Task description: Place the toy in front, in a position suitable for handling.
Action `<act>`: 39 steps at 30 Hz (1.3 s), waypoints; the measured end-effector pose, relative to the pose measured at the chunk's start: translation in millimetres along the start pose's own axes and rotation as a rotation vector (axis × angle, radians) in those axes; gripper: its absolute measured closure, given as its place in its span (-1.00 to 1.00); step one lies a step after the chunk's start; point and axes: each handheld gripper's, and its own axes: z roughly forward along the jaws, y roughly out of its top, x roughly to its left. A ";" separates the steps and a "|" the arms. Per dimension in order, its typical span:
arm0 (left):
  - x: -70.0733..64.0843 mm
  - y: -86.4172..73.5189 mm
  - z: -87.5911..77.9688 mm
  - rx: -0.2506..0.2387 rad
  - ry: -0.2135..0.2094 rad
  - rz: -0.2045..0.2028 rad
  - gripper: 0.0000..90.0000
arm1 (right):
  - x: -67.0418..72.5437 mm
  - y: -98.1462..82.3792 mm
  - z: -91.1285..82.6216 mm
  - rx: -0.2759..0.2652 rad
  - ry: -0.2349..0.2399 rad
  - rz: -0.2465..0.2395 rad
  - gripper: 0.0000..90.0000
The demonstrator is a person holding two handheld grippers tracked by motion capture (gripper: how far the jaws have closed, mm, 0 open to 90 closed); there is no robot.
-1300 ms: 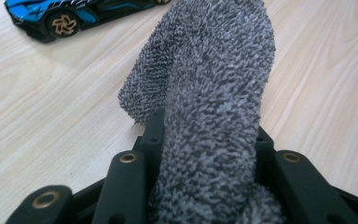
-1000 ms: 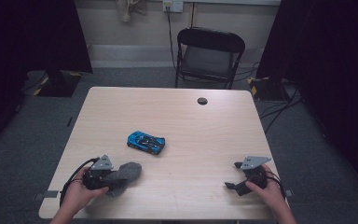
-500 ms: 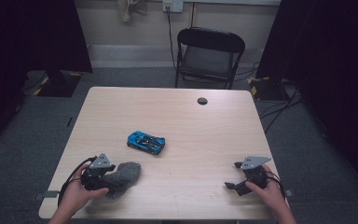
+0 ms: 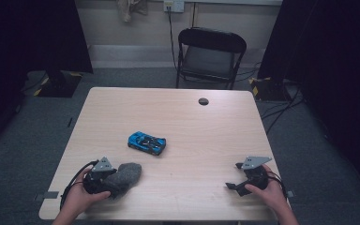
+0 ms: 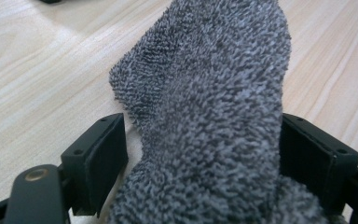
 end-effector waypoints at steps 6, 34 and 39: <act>2.1 -4.2 1.2 -0.031 0.004 0.037 -0.60 | 3.0 17.3 1.0 0.009 -0.013 0.019 -0.74; 0.1 -12.5 4.8 -0.093 0.026 0.090 -0.68 | 20.7 124.7 82.4 0.014 0.065 -0.003 -0.70; 0.7 -11.6 5.3 -0.089 0.023 0.096 -0.69 | 25.6 136.4 92.8 0.024 0.084 -0.011 -0.70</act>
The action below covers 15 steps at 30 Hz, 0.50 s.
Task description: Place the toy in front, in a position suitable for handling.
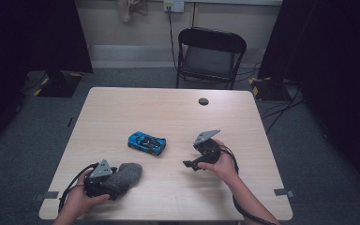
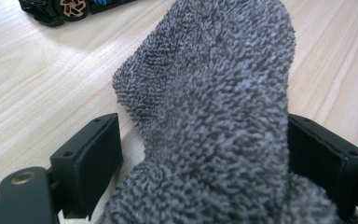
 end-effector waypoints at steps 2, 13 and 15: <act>0.1 0.3 0.3 0.001 0.000 0.001 -0.70 | 2.2 4.5 4.3 0.003 -0.001 -0.009 -0.70; 0.2 1.0 1.3 0.001 0.000 0.000 -0.71 | 8.0 29.1 23.6 0.005 0.018 -0.037 -0.71; 0.5 1.2 1.5 0.000 0.001 0.002 -0.71 | 6.9 37.3 29.9 0.001 0.025 -0.034 -0.71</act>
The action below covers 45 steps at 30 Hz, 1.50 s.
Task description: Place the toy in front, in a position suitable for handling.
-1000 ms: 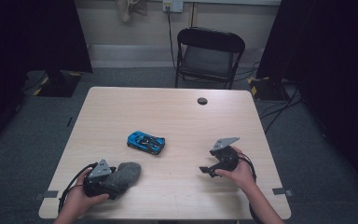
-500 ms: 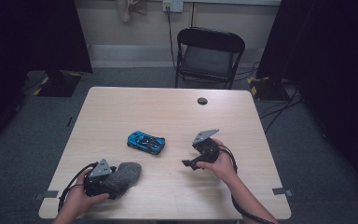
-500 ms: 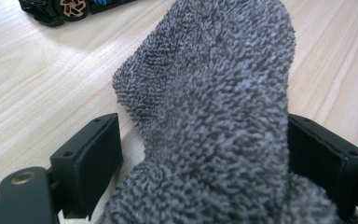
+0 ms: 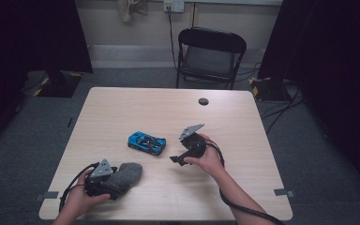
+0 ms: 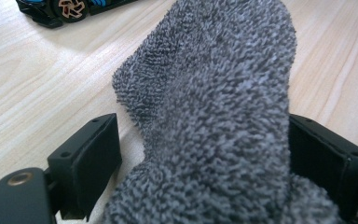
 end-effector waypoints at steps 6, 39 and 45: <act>0.0 0.5 0.4 0.002 -0.001 0.001 -0.72 | -1.3 6.5 14.1 0.017 0.014 0.006 -0.71; 0.3 0.6 0.4 0.002 0.003 0.005 -0.72 | 0.6 52.6 50.0 0.036 0.054 -0.038 -0.71; 0.1 0.9 1.3 0.001 -0.002 0.000 -0.73 | 2.1 57.5 55.9 0.039 0.053 -0.037 -0.72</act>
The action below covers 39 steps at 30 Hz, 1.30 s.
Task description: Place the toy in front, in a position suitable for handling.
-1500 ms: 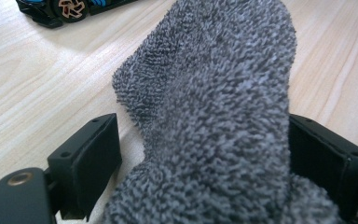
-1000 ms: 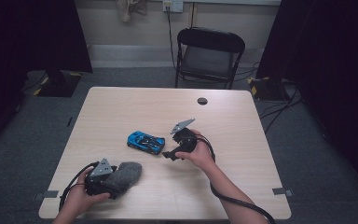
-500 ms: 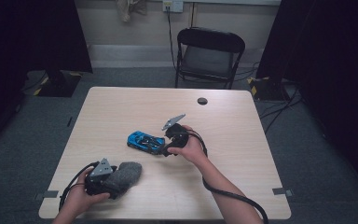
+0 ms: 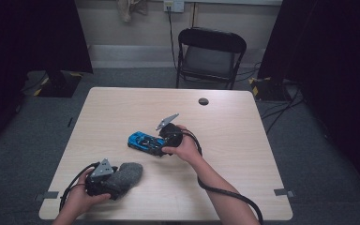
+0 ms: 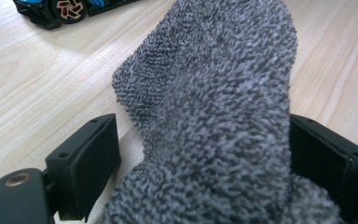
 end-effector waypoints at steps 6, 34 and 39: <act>0.2 0.7 0.6 0.001 0.000 0.002 -0.74 | 0.5 5.2 4.2 -0.002 -0.010 -0.004 -0.72; 0.7 1.0 0.7 0.003 -0.005 0.002 -0.75 | -3.2 20.9 39.9 0.029 -0.007 0.008 -0.71; 0.8 1.3 1.0 0.004 -0.007 0.003 -0.75 | -1.6 19.9 45.6 0.063 -0.005 -0.002 -0.71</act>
